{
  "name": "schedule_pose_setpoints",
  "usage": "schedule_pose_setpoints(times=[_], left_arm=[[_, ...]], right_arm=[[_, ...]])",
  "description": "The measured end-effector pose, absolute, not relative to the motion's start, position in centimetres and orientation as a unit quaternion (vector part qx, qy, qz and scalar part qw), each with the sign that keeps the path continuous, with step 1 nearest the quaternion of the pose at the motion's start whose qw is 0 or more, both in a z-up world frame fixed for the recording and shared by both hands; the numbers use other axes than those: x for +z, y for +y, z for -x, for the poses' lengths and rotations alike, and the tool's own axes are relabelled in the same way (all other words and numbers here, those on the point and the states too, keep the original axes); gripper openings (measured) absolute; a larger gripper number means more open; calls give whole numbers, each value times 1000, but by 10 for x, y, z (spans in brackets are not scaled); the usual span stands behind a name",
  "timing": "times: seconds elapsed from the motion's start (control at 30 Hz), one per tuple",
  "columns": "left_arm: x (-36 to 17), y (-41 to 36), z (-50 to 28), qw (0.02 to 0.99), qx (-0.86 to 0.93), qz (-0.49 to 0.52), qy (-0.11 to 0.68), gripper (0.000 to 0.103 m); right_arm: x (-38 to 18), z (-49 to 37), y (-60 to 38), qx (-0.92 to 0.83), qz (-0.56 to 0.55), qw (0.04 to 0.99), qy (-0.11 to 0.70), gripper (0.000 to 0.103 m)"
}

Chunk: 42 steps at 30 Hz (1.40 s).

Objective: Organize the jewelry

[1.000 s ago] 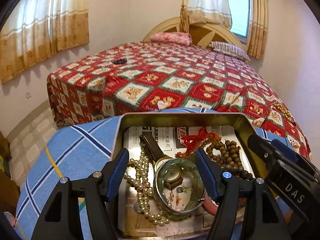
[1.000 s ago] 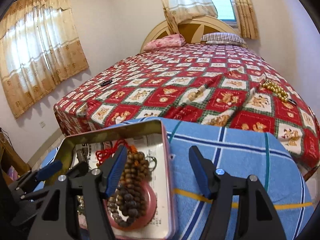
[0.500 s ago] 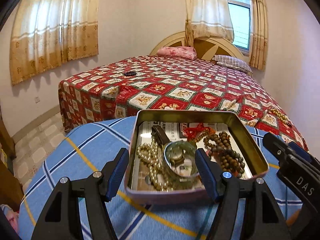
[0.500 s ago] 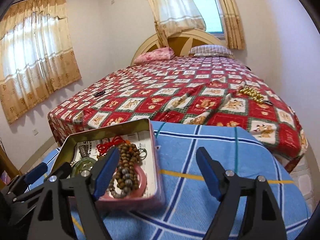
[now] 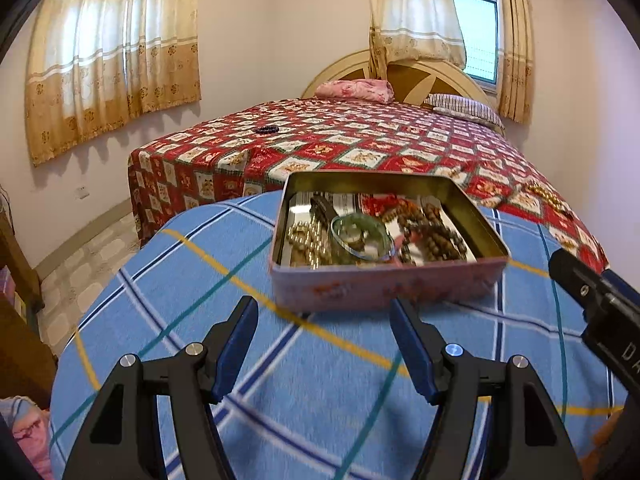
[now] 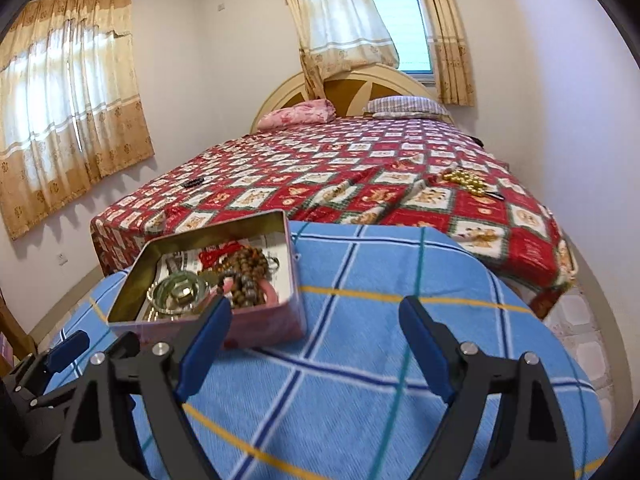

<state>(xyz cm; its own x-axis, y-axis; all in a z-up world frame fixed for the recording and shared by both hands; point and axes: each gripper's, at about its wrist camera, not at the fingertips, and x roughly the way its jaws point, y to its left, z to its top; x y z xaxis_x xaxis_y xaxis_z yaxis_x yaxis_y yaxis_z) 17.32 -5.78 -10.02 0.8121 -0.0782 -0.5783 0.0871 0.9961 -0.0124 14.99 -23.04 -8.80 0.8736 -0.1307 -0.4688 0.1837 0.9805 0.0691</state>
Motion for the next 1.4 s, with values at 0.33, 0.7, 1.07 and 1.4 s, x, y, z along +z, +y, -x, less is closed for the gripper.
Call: schedule_pose_setpoints(times=[0.33, 0.7, 1.07, 1.4], left_arm=[[-96, -53, -119, 945, -50, -30, 321, 69], [-81, -49, -69, 945, -35, -47, 323, 69], [-41, -39, -40, 960, -13, -44, 275, 72], [-2, -35, -19, 976, -10, -29, 214, 82]], right_arm=[[-78, -95, -224, -90, -50, 966, 238, 93], [-61, -53, -208, -86, -40, 967, 238, 96], [-30, -21, -194, -76, -32, 977, 198, 100], [2, -1, -185, -67, -41, 986, 144, 103]])
